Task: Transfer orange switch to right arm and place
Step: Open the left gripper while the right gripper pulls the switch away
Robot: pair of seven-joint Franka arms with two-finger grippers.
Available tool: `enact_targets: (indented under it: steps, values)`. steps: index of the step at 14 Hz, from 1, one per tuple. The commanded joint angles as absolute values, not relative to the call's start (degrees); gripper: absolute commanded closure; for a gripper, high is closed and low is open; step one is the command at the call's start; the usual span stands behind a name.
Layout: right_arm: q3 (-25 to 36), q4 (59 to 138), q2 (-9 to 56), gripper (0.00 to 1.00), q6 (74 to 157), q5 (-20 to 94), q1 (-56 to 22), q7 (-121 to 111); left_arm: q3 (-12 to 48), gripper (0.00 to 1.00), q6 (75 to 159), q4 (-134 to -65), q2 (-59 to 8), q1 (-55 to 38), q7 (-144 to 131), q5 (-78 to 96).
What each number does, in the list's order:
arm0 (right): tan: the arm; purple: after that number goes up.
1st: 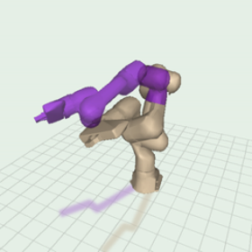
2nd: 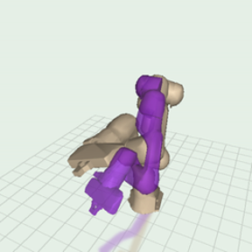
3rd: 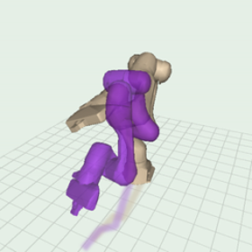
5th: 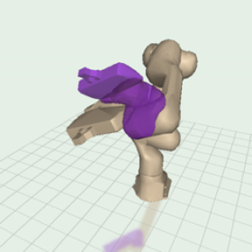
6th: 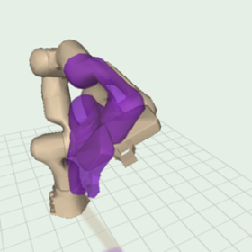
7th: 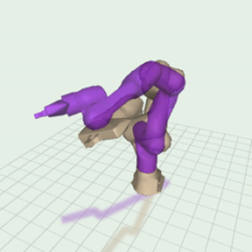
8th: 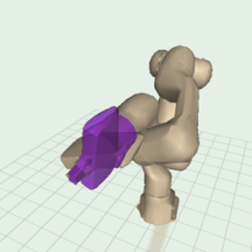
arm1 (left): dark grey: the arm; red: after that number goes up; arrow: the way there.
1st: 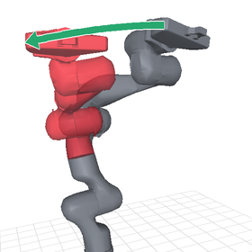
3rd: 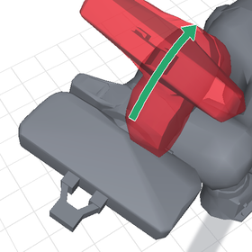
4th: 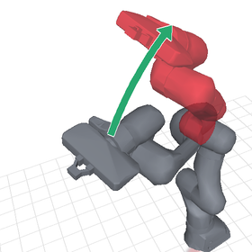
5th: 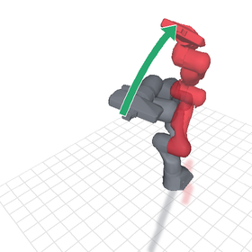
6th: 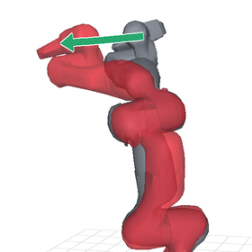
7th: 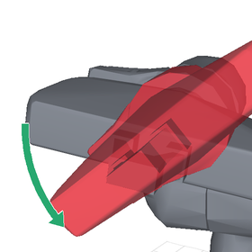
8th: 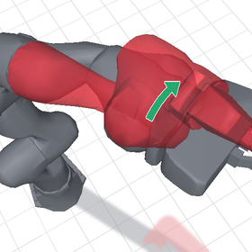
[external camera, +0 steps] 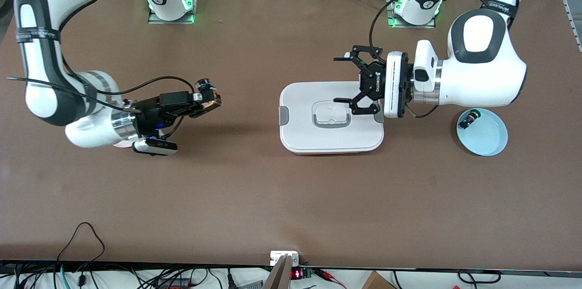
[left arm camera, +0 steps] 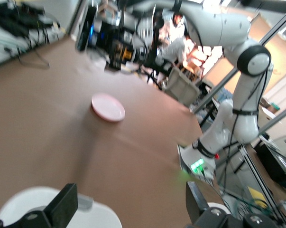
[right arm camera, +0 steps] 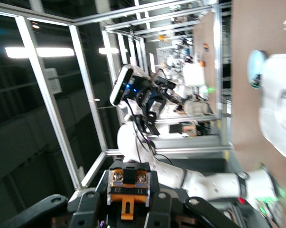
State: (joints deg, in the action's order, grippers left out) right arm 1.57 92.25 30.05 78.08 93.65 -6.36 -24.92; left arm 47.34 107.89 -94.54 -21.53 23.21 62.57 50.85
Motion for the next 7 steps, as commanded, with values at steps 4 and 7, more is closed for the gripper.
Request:
enact_targets:
  steps: [4, 7]
  values:
    - [0.8, 84.8, 30.6, 1.00, 71.6, 75.5, 1.6, -22.1, 47.5, 0.00, 94.8, -92.2, -20.9, 23.2, 32.1, 30.6]
    - [0.8, 80.4, 30.6, 1.00, 68.6, 65.0, 4.9, -22.5, 47.3, 0.00, 88.0, -88.9, -21.4, 23.4, 20.6, 18.2]
